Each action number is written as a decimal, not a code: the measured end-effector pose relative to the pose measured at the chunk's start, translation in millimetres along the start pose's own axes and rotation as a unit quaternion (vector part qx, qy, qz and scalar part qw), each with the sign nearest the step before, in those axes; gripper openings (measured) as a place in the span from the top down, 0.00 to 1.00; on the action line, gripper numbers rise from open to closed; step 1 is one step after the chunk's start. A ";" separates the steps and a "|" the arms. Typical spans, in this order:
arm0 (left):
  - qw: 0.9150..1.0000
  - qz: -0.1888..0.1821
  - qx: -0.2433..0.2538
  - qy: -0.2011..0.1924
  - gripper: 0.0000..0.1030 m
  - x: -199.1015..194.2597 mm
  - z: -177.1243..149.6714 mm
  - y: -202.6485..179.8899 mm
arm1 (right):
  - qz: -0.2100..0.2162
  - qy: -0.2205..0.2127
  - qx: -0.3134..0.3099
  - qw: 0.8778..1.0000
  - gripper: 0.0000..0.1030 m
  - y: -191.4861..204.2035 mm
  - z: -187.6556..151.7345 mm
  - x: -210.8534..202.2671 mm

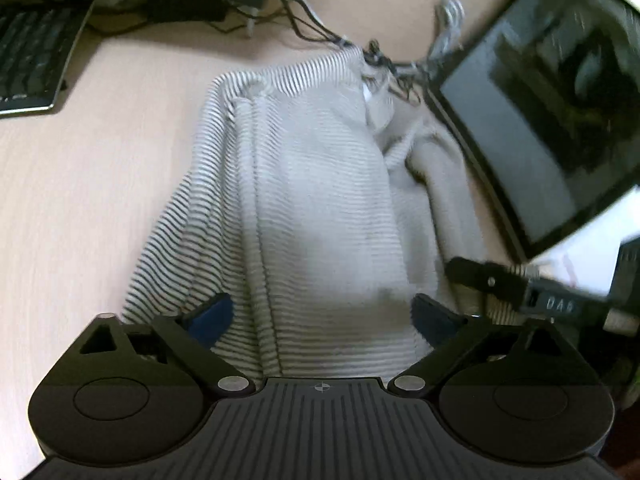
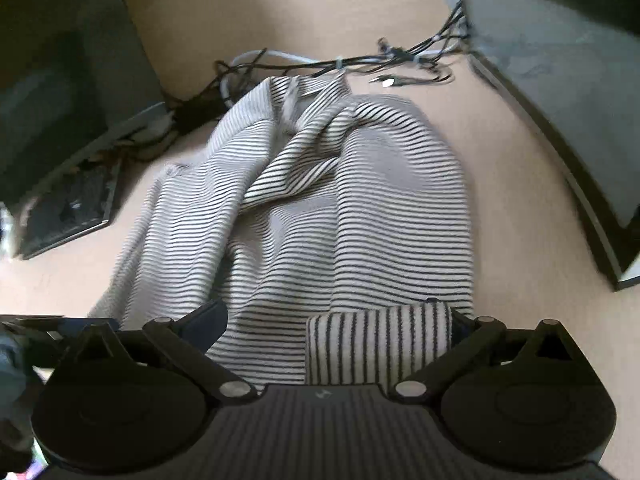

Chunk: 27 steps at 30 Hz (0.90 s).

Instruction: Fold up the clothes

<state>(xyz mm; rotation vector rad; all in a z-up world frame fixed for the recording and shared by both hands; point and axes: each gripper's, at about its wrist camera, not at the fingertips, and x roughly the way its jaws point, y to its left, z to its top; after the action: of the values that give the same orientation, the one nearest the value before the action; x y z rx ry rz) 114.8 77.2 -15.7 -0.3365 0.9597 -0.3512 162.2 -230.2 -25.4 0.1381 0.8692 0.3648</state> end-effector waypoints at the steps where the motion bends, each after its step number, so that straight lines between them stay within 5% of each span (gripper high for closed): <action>1: 1.000 -0.005 -0.006 -0.003 0.13 -3.3 0.8 4.0 | -0.015 -0.013 -0.010 1.000 0.00 4.1 -0.5 -3.6; 3: 1.000 -0.015 -0.017 -0.010 0.14 -9.8 2.4 11.9 | -0.048 -0.042 -0.039 0.997 0.03 12.9 -2.5 -11.3; 6: 1.000 -0.008 -0.009 -0.018 0.13 5.5 15.7 9.2 | -0.104 -0.065 -0.116 0.986 0.23 30.9 -6.0 -9.6; 9: 1.000 0.000 0.000 -0.026 0.12 21.4 29.3 6.2 | -0.109 -0.057 -0.137 0.983 0.47 35.0 0.9 5.7; 12: 1.000 0.015 0.008 -0.013 0.09 47.3 37.3 -3.1 | -0.088 -0.049 -0.137 0.985 0.48 28.3 9.7 21.7; 14: 1.000 0.024 0.013 -0.012 0.19 54.7 41.7 -13.3 | -0.092 -0.039 -0.125 0.987 0.48 22.1 15.5 30.4; 18: 0.998 0.045 0.036 -0.024 0.88 50.8 48.3 -22.7 | -0.080 -0.060 -0.115 0.988 0.48 18.6 36.1 23.5; 20: 0.999 0.013 0.005 -0.042 0.89 36.1 53.7 -14.4 | -0.083 -0.076 -0.123 0.986 0.48 18.0 53.0 22.5; 24: 0.988 -0.012 -0.010 -0.151 0.90 -26.8 68.5 -10.3 | -0.088 -0.108 -0.138 0.981 0.48 17.0 86.9 20.7; 27: 0.977 -0.012 -0.041 -0.209 0.90 -66.8 83.5 3.0 | -0.096 -0.087 -0.149 0.980 0.32 9.9 107.2 43.8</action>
<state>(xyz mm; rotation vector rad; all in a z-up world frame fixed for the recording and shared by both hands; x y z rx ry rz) 150.1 119.0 76.3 -0.4765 0.5582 -0.2500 267.6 -201.8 14.3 -0.1880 0.6393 0.2927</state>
